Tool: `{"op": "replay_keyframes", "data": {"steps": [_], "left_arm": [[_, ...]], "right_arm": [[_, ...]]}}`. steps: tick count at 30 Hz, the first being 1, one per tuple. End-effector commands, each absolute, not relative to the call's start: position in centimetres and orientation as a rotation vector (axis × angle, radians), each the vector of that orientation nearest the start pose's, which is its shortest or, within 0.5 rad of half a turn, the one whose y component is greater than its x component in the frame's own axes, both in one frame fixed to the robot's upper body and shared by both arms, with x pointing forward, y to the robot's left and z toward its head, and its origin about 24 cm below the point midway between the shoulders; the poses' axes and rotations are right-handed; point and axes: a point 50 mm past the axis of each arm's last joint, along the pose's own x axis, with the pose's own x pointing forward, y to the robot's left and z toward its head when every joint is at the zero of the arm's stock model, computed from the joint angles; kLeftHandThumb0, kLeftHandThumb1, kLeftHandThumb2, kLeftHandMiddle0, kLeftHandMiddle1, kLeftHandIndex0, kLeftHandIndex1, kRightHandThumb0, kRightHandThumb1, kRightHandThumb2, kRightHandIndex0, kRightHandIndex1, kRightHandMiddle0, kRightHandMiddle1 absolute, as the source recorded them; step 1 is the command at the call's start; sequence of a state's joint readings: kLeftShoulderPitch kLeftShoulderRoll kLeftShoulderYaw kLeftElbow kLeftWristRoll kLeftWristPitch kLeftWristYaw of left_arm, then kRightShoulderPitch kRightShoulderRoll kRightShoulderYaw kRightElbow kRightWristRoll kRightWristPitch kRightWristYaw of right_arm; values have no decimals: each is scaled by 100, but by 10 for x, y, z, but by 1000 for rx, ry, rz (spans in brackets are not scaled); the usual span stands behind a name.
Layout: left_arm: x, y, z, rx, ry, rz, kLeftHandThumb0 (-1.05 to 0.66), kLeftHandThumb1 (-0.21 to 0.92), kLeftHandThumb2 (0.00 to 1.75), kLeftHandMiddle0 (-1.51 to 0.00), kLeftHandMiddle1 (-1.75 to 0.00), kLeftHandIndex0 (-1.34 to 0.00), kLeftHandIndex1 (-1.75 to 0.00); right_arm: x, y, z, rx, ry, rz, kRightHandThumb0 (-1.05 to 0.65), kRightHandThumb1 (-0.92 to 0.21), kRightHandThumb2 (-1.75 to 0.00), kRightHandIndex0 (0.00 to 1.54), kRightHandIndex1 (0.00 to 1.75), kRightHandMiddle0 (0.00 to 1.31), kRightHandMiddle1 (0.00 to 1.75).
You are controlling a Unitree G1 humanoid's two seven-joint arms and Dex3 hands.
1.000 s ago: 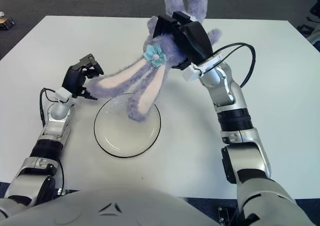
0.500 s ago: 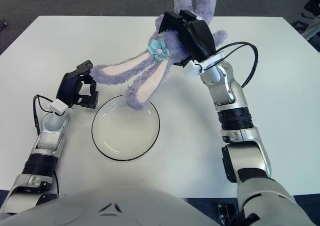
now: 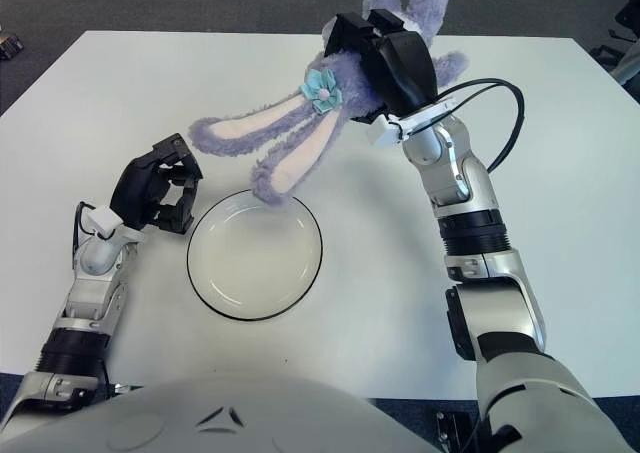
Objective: Put the doll into the plate.
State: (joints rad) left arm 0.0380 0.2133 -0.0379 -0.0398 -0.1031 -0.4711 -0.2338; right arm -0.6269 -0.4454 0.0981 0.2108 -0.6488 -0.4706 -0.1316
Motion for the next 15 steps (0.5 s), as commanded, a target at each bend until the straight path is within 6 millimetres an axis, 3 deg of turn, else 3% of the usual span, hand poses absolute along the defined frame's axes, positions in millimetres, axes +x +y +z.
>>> {"op": "replay_keyframes", "data": {"steps": [1, 15], "left_arm": [[221, 151, 76, 110, -394, -288, -49, 29, 135, -122, -175, -63, -175], [216, 140, 91, 306, -506, -244, -48, 32, 131, -122, -175, -61, -175]], "right_arm": [[328, -147, 220, -1090, -959, 63, 0, -1, -166, 81, 175, 64, 173], [333, -150, 222, -1120, -952, 19, 0, 5, -172, 85, 175, 70, 170]]}}
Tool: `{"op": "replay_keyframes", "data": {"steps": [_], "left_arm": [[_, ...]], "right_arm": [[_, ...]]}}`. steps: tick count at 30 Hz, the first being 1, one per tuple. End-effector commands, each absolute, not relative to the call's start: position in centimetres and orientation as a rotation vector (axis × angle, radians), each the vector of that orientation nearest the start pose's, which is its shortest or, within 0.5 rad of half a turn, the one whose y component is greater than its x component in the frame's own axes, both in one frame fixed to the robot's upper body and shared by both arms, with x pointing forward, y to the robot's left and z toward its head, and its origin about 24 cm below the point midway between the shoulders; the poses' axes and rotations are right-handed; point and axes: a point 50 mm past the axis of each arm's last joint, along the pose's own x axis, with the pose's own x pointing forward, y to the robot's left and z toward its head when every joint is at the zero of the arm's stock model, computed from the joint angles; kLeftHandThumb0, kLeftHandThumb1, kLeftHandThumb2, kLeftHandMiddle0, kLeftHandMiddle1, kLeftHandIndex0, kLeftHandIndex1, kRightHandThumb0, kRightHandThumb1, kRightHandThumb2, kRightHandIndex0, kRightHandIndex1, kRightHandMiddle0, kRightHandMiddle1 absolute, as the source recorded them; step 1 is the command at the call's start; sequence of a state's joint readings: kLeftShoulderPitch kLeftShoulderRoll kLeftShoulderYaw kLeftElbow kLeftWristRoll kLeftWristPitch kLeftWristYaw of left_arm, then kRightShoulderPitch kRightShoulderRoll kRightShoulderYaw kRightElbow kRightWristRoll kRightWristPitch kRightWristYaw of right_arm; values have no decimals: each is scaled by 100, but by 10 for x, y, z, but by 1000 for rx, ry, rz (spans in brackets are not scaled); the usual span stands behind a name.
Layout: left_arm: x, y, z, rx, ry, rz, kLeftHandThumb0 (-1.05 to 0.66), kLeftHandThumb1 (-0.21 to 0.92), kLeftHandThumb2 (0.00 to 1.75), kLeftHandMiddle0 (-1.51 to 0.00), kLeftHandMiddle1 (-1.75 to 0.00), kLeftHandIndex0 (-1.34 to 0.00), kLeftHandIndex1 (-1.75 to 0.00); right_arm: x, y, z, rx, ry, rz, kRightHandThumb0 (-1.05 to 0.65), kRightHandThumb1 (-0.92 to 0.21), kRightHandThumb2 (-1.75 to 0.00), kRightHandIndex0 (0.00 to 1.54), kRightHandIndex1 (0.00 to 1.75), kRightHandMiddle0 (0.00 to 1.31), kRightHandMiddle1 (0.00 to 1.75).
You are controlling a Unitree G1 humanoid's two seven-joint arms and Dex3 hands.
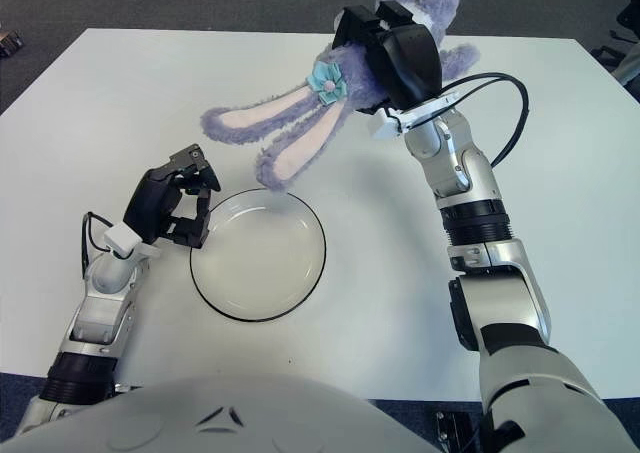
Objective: Put the doll into the plate.
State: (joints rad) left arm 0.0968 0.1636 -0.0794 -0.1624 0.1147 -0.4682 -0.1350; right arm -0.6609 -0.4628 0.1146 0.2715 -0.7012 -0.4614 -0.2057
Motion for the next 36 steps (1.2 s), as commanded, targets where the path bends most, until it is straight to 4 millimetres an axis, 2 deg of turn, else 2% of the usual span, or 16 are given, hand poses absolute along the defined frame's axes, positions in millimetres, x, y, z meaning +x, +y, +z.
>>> {"op": "replay_keyframes", "data": {"steps": [1, 11, 19, 34, 35, 36], "left_arm": [[216, 138, 91, 317, -509, -243, -48, 33, 131, -122, -175, -61, -175], [215, 129, 85, 431, -506, -224, -48, 33, 130, -118, -175, -60, -175], [217, 124, 82, 487, -525, -214, -46, 38, 124, -102, -175, -56, -175], [223, 118, 75, 723, -731, -199, -43, 48, 111, -78, -175, -49, -175], [224, 118, 75, 730, -738, -202, -28, 41, 117, -75, -167, -47, -175], [224, 118, 74, 736, -745, -207, -22, 39, 119, -74, -164, -46, -175]], "right_arm": [[333, -150, 222, -1117, -950, 17, 0, 5, -173, 86, 175, 71, 171], [333, -151, 220, -1103, -936, 18, 0, 7, -175, 87, 175, 70, 173], [333, -152, 219, -1110, -930, 15, 0, 7, -175, 87, 175, 70, 173], [333, -154, 219, -1112, -947, 1, 0, 6, -175, 87, 175, 70, 173], [333, -154, 219, -1113, -948, 1, 0, 6, -175, 87, 175, 70, 173], [333, -154, 219, -1112, -948, 2, 0, 6, -175, 87, 175, 70, 173]]}}
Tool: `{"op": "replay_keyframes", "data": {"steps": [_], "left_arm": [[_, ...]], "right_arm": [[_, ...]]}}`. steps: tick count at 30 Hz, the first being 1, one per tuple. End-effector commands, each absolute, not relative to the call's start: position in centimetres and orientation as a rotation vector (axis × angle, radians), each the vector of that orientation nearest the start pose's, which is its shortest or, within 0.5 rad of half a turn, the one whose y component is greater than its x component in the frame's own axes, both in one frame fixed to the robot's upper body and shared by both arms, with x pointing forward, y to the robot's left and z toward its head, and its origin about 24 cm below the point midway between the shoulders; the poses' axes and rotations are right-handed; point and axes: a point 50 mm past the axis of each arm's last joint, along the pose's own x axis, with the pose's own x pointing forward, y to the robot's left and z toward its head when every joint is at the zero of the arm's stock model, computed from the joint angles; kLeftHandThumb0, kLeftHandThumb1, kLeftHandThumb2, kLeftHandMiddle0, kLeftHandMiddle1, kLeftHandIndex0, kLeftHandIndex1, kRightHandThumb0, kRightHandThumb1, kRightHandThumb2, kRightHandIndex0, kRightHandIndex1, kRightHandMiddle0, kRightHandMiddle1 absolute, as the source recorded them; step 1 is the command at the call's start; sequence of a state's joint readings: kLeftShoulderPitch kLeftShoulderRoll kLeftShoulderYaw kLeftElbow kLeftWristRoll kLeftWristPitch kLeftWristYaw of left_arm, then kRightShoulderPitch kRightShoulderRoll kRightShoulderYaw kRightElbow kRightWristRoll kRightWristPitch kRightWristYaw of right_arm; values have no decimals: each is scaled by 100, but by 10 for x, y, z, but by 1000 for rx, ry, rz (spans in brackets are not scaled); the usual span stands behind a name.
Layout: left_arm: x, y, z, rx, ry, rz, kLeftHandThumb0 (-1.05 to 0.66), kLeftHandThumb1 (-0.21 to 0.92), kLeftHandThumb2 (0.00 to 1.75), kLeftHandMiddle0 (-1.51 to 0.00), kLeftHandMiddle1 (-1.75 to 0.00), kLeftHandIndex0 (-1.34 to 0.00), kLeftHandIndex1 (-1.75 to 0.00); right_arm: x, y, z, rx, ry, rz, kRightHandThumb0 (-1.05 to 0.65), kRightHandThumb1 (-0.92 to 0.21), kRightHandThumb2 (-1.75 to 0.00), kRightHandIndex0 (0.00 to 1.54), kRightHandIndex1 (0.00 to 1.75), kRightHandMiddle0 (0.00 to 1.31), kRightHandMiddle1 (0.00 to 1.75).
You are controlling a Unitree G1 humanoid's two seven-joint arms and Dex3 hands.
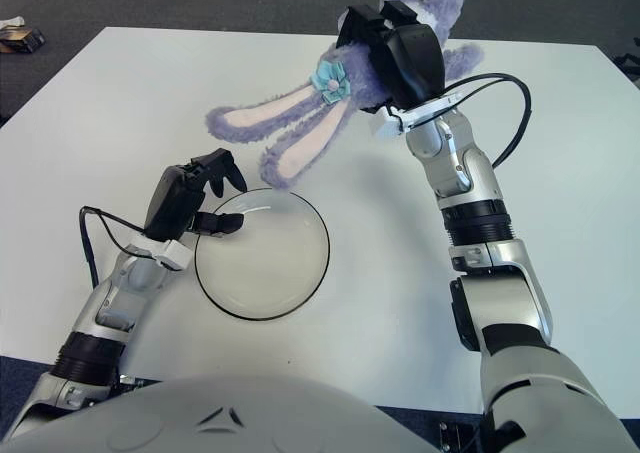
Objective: Put the doll into the plate.
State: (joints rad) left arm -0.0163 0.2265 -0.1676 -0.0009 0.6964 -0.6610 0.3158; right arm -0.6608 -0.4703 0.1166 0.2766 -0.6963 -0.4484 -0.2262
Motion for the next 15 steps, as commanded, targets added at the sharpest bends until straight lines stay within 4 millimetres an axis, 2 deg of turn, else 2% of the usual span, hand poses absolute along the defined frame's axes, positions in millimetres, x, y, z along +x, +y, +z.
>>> {"op": "replay_keyframes", "data": {"steps": [1, 6, 15], "left_arm": [[224, 117, 74, 740, -750, -209, -15, 37, 121, -71, -160, -45, -175], [225, 116, 73, 749, -769, -222, -3, 33, 124, -65, -158, -44, -175], [229, 110, 72, 747, -808, -258, -1, 37, 122, -56, -163, -42, -175]], "right_arm": [[333, -154, 219, -1112, -947, 2, 0, 6, -175, 87, 175, 70, 173], [333, -154, 219, -1109, -941, 5, 0, 7, -175, 87, 175, 70, 173], [334, -155, 218, -1116, -930, 6, 0, 7, -175, 87, 175, 71, 172]]}}
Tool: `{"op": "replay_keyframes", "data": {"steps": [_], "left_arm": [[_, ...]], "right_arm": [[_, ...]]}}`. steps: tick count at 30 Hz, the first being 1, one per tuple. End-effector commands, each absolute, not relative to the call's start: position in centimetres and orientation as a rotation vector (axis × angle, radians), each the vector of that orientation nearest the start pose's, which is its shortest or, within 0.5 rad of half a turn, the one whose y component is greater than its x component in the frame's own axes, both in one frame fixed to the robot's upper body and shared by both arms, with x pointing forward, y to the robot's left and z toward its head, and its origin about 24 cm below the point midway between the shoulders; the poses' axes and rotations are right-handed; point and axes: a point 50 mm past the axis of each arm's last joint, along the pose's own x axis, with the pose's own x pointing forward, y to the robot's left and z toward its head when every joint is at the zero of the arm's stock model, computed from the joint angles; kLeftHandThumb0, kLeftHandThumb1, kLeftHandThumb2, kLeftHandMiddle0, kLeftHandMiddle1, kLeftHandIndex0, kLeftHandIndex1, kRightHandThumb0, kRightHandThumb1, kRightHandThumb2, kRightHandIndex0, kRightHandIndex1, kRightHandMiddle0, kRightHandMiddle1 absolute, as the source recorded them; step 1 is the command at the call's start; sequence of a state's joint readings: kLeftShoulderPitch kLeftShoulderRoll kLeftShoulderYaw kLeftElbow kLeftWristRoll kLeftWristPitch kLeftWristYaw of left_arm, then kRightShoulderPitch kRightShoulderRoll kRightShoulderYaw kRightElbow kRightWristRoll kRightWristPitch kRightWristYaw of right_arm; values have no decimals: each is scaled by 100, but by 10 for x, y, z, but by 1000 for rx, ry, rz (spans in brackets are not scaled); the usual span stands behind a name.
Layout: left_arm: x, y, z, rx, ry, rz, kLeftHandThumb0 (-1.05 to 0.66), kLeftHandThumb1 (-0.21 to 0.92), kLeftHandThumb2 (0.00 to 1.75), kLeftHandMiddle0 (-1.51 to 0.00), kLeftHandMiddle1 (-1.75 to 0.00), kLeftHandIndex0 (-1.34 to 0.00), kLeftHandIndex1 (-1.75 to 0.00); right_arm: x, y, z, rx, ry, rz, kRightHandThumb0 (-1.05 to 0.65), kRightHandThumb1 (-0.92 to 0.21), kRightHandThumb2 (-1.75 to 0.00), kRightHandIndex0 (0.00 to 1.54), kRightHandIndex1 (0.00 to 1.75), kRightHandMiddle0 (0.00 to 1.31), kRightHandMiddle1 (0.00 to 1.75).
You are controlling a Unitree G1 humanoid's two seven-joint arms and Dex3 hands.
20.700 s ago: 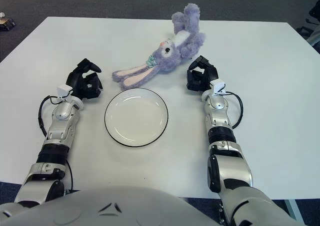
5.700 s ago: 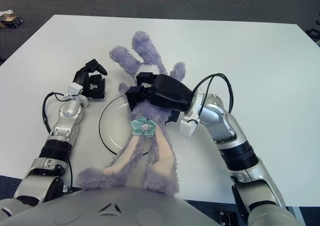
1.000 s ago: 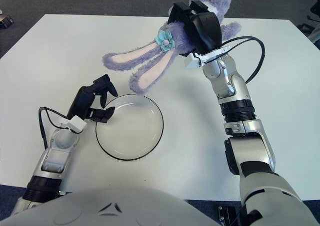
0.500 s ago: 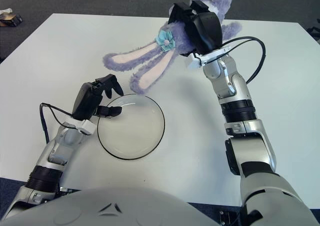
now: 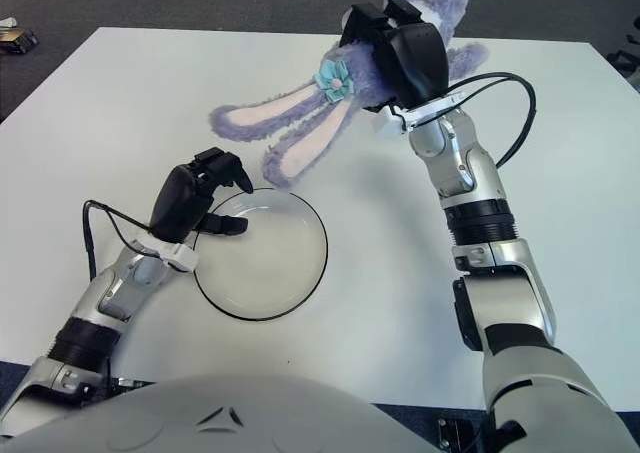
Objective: Put the doll into the plate.
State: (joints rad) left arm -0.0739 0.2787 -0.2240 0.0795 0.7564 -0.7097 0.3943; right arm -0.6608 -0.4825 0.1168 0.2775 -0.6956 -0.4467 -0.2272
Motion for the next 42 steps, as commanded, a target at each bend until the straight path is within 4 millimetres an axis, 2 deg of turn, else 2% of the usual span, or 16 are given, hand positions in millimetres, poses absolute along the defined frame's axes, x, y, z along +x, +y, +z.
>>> {"op": "replay_keyframes", "data": {"steps": [1, 7, 18, 42], "left_arm": [[230, 109, 72, 747, -815, -264, -1, 38, 121, -55, -162, -42, -175], [235, 105, 73, 751, -846, -288, -1, 44, 112, -48, -158, -44, -175], [241, 101, 73, 775, -839, -307, -1, 49, 105, -43, -154, -45, -175], [264, 86, 74, 903, -835, -341, -1, 56, 94, -42, -149, -41, -175]], "right_arm": [[333, -154, 218, -1113, -930, 7, 0, 7, -175, 87, 175, 71, 172], [333, -154, 218, -1096, -939, 18, 0, 6, -175, 87, 175, 70, 173], [333, -154, 216, -1100, -939, 28, 0, 5, -172, 86, 175, 70, 171], [333, -157, 214, -1093, -923, 37, 0, 2, -170, 84, 175, 65, 174]]}}
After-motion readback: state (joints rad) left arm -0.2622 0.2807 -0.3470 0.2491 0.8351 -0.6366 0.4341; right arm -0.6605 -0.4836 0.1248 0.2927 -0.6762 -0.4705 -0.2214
